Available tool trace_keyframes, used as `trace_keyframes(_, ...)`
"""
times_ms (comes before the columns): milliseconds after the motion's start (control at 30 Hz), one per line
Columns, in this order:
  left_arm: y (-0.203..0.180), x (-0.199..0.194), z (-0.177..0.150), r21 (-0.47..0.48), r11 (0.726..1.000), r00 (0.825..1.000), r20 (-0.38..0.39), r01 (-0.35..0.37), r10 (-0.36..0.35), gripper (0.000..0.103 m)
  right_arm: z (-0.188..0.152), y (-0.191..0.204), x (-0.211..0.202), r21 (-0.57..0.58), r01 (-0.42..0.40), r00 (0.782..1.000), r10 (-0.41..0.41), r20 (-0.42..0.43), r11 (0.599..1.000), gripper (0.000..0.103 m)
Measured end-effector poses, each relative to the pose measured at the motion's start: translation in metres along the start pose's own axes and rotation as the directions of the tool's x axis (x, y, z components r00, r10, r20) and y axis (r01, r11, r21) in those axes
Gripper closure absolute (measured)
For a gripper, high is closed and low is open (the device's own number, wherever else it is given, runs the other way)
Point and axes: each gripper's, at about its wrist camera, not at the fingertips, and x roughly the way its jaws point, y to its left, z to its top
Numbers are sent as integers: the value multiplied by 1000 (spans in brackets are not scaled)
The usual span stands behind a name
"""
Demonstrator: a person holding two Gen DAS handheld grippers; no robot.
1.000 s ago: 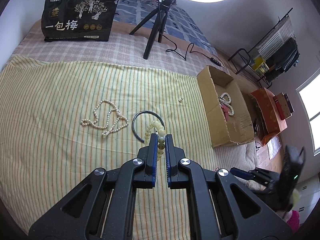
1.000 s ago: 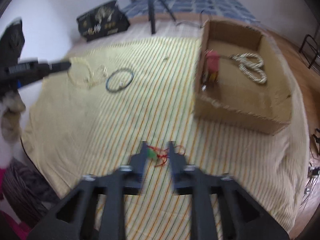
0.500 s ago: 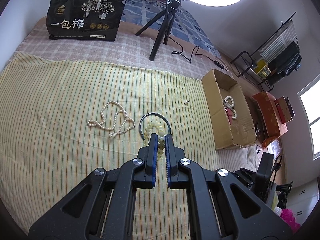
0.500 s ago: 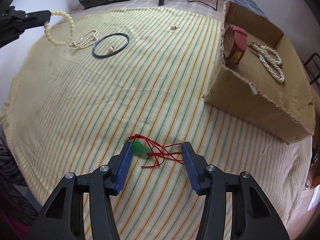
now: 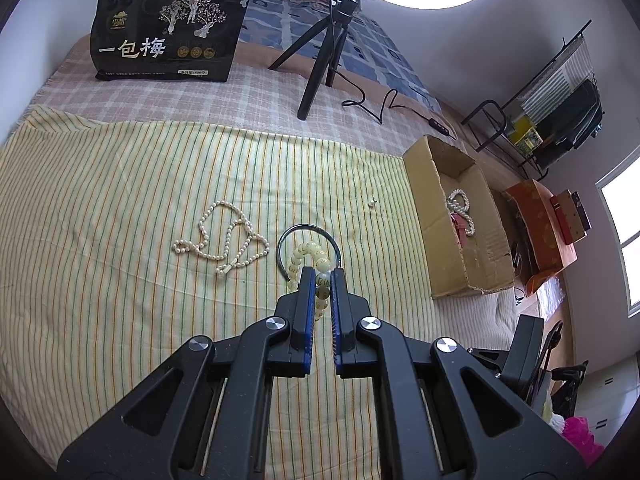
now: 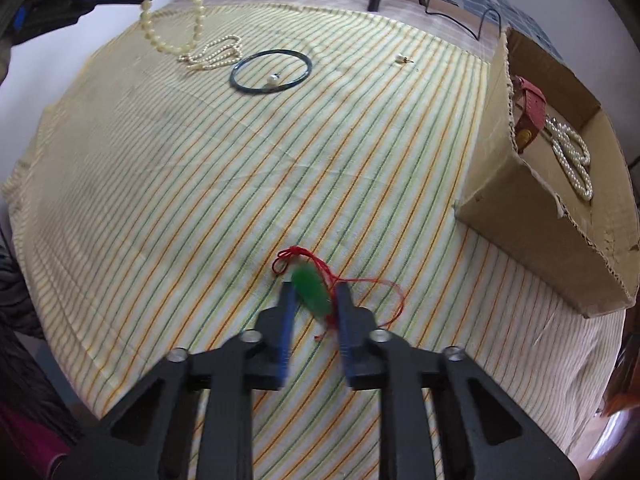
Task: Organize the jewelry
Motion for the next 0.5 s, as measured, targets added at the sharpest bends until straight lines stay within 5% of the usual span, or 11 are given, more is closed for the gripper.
trace_keyframes(233, -3, -1, 0, 11, 1000, 1000, 5, 1, -1, 98, 4, 1, -15, 0, 13, 1000, -13, 28, 1000, 93)
trace_keyframes(500, -16, -4, 1, 30, 999, 999, 12, 36, -36, 98, 5, -11, -71, 67, -6, 986, -5, 167, 998, 93)
